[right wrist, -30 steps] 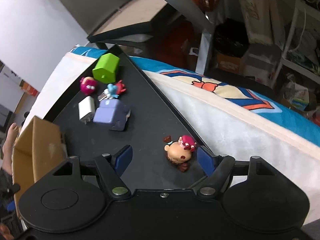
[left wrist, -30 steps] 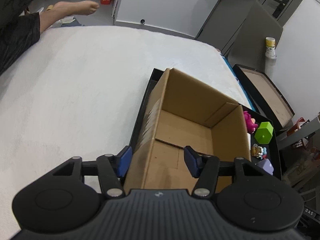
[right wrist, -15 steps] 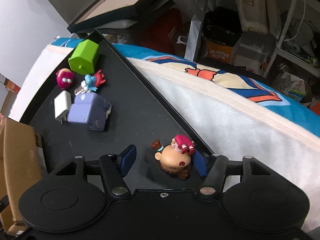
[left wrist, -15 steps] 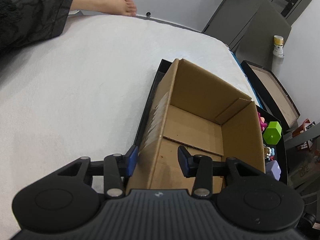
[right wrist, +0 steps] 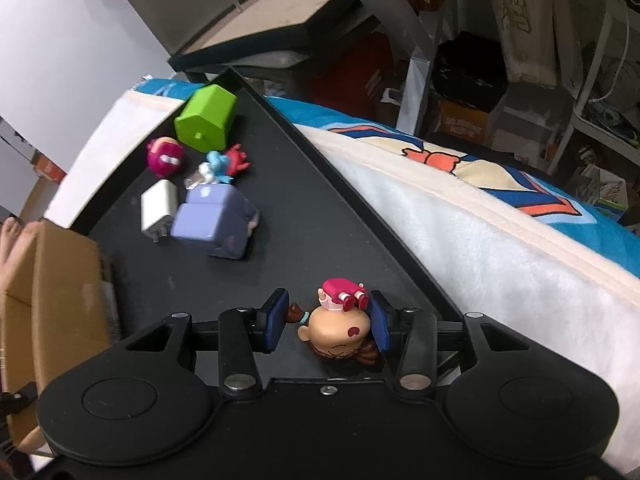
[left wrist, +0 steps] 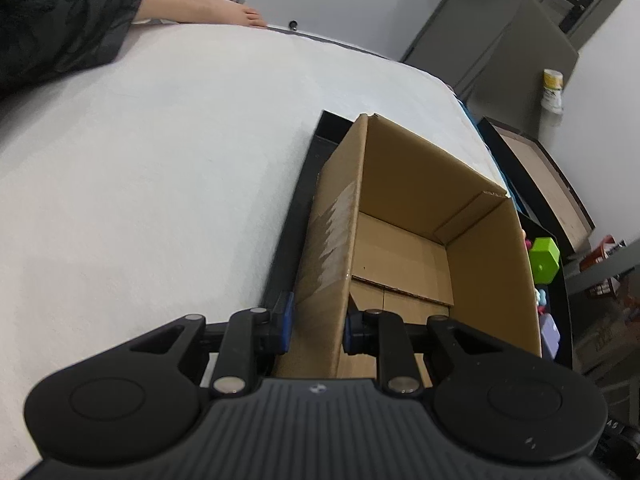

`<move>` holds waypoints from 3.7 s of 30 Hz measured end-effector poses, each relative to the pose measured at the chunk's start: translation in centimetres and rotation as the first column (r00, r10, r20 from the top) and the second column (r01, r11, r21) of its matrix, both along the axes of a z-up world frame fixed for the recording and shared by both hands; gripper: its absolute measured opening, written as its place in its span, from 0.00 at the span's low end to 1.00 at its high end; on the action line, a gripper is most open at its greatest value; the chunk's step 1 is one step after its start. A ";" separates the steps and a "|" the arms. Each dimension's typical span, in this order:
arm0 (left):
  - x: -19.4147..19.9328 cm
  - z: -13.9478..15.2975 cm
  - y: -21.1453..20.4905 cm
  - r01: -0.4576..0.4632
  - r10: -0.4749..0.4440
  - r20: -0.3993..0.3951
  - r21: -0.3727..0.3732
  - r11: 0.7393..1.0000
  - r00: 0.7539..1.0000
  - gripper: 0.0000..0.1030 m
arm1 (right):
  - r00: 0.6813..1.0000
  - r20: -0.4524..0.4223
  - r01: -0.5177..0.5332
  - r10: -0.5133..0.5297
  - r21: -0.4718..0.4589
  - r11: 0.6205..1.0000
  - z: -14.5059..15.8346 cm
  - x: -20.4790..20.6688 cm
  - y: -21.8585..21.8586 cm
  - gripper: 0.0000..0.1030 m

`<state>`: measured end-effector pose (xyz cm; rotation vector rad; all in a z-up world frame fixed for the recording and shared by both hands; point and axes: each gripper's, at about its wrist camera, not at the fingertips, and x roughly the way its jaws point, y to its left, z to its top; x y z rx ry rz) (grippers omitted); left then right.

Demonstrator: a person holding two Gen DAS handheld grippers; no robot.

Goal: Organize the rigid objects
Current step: 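Close the left gripper on the box wall while the right gripper grasps the bow doll, then carry the bow doll with the right gripper into the box and release it, then move the right gripper to the lavender cube and grasp it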

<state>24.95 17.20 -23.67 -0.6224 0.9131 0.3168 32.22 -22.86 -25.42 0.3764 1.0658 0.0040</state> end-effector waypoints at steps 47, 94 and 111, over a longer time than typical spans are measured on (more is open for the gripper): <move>0.7 -0.4 -1.6 0.028 -0.029 -0.007 -0.101 0.995 1.000 0.23 | 0.868 0.145 -0.485 0.474 0.049 0.873 11.7 1.8 19.3 0.42; 0.2 0.5 -1.4 0.036 -0.035 0.008 -0.124 0.992 0.999 0.25 | 0.783 0.138 -0.600 0.607 -0.090 0.795 14.7 1.3 18.5 0.59; -1.8 0.0 -2.7 0.040 -0.045 -0.031 -0.123 0.992 0.999 0.25 | 0.845 0.122 -0.508 0.521 -0.120 0.853 14.4 1.5 11.1 0.62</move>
